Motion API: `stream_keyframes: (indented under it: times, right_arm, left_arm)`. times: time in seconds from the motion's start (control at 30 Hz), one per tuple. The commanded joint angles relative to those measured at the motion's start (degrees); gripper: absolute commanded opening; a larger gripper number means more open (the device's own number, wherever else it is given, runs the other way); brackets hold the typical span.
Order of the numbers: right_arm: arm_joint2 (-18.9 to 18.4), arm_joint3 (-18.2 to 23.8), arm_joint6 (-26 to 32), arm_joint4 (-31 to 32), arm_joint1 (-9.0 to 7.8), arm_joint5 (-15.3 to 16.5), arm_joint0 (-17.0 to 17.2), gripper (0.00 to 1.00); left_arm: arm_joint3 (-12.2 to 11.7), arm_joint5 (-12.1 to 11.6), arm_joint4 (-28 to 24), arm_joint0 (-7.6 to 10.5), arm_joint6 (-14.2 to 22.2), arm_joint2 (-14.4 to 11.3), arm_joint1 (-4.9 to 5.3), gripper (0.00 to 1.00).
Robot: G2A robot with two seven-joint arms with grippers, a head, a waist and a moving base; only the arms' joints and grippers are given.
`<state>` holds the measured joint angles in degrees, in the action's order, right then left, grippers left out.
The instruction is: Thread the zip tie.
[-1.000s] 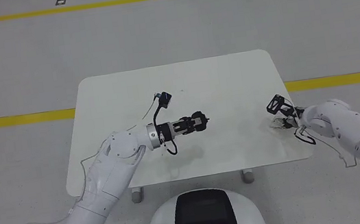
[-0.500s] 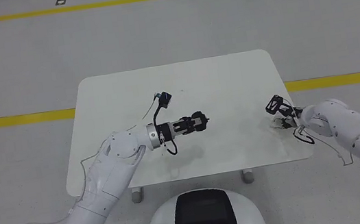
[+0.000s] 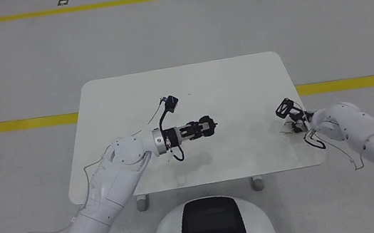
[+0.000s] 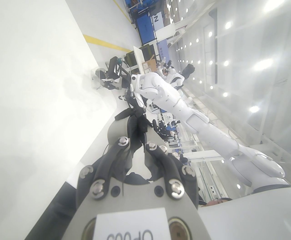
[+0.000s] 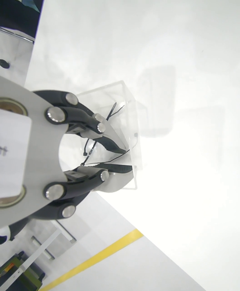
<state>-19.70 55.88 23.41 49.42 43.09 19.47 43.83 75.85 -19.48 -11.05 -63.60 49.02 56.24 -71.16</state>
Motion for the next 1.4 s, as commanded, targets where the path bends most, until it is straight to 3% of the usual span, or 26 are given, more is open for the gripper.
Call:
stream_keyframes:
  times: [0.0, 0.37, 1.0, 1.37]
  right_arm:
    - [0.6, -0.4, -0.1, -0.7, 0.1, 0.0, -0.4, 0.0]
    - [3.3, -0.9, -1.9, -1.9, -0.8, 0.0, -2.0, 0.0]
    - [-0.4, 7.6, -10.9, -0.7, -8.51, 0.0, 2.2, 0.0]
    - [-4.3, 11.0, -21.0, 1.4, -12.3, 0.0, 6.8, 0.0]
  left_arm:
    - [0.0, 0.0, 0.0, 0.0, 0.0, 0.0, 0.0, 0.0]
    - [0.0, 0.0, 0.0, 0.0, 0.0, 0.0, 0.0, 0.0]
    - [0.0, 0.0, 0.0, 0.0, 0.0, 0.0, 0.0, 0.0]
    - [0.0, 0.0, 0.0, 0.0, 0.0, 0.0, 0.0, 0.0]
